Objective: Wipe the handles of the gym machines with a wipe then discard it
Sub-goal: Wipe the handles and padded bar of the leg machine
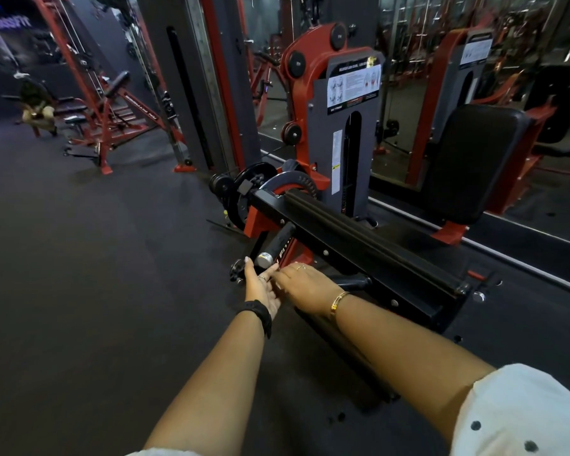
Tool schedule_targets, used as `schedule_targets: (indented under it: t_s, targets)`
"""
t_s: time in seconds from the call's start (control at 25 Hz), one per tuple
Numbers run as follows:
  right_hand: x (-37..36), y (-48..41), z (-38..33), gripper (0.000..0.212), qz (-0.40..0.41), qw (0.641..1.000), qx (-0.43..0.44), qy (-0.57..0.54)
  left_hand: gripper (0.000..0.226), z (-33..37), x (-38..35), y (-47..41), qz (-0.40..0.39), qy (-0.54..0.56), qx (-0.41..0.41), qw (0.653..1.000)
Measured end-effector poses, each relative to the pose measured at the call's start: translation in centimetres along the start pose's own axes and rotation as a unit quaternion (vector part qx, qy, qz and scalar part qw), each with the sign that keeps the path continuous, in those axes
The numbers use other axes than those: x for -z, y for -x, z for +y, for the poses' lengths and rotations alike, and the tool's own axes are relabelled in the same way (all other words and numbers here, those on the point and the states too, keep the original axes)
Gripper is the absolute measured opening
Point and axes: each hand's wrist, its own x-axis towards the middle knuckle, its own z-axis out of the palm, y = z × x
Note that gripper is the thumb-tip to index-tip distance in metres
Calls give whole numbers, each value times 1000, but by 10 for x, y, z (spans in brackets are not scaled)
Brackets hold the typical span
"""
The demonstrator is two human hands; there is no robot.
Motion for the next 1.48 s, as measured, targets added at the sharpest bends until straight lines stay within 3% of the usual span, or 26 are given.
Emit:
schedule_targets:
  t_s: [0.12,0.2,0.32,0.44,0.64,0.72,0.8,0.92,1.0,1.08,1.2,1.36,1.48]
  targets:
    - [-1,7,-2,34,-4,989,127,73,88,1,-3,-4,-3,-10,3,1000]
    - [-8,22,3,32,54,979,172,96,89,0,-3,-5,-6,-20,12,1000]
    - [-12,23,0,36,109,986,101,78,90,-1,-5,-1,-16,-4,16,1000]
    - [-13,4,-12,32,38,996,23,78,92,0,-6,0,-6,12,7,1000]
    - [-12,25,8,22,84,969,176,153,97,-3,-3,-4,5,8,4,1000]
    - [-15,40,16,21,131,978,119,113,95,-1,-3,-4,-8,32,1,999]
    - [-17,47,19,27,159,987,-6,33,92,-1,-4,-3,-21,32,-5,999]
    - [-16,35,7,32,116,979,-153,-67,85,-6,-10,-3,-47,25,-23,998]
    - [-13,20,-9,35,127,967,-184,-123,78,-10,-16,-3,-42,20,-35,998]
    - [-11,14,-18,41,119,968,-152,-158,67,-12,-21,-1,-13,6,-51,999]
    - [-16,37,9,48,90,982,-128,-102,46,-14,-29,2,8,-30,-76,997]
    - [-29,87,45,46,110,952,-285,-7,37,-17,-26,-1,1,-86,-83,993]
    - [-26,63,17,46,128,938,-322,-28,25,-18,-24,-3,15,-43,-72,996]
